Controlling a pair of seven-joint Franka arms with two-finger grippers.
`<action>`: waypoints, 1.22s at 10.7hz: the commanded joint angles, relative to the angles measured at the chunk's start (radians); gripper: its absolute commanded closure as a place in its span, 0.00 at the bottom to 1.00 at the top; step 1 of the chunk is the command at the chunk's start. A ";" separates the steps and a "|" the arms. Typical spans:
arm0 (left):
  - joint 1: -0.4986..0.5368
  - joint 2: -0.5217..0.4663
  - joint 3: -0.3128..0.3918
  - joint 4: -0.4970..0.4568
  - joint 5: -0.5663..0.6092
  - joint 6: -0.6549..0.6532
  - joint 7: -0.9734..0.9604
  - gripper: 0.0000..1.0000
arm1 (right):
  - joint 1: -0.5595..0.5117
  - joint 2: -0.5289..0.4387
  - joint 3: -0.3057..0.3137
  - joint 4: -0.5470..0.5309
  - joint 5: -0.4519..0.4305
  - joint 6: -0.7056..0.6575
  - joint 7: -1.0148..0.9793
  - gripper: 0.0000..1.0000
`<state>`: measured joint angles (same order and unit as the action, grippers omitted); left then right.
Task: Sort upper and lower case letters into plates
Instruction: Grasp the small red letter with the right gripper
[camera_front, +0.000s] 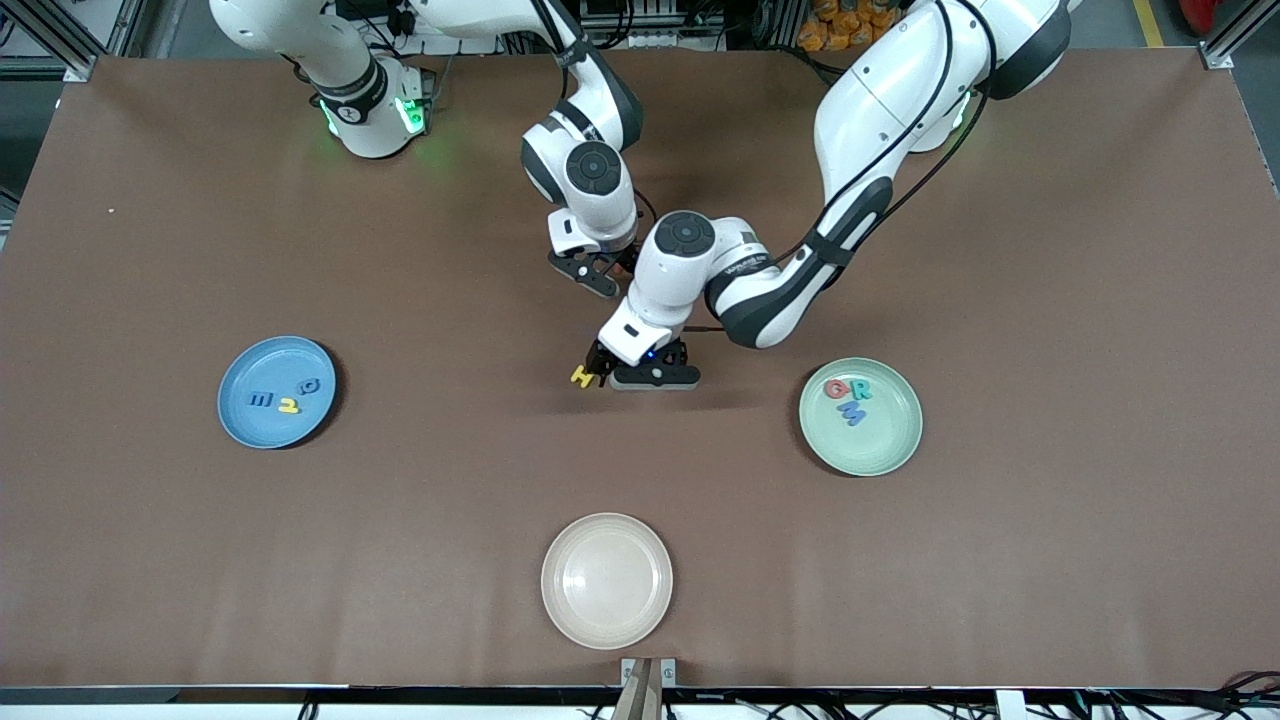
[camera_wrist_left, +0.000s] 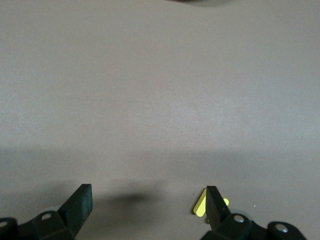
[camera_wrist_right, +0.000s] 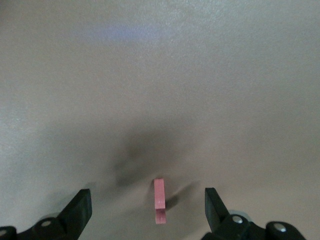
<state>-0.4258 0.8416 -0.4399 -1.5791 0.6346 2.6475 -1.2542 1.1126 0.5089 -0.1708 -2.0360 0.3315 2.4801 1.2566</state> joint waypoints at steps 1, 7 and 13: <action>0.009 0.017 -0.005 0.004 0.077 0.009 -0.010 0.00 | -0.019 0.013 0.031 -0.006 0.017 0.036 0.014 0.00; 0.030 0.025 -0.010 0.025 0.183 0.012 0.186 0.00 | -0.020 0.017 0.031 -0.006 0.008 0.036 0.001 1.00; 0.053 0.020 0.001 0.042 -0.038 0.005 0.326 0.00 | -0.040 -0.019 0.039 -0.009 0.006 0.017 -0.025 1.00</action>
<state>-0.3715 0.8616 -0.4412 -1.5420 0.6200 2.6508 -1.0110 1.1091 0.5281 -0.1546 -2.0340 0.3317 2.5105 1.2557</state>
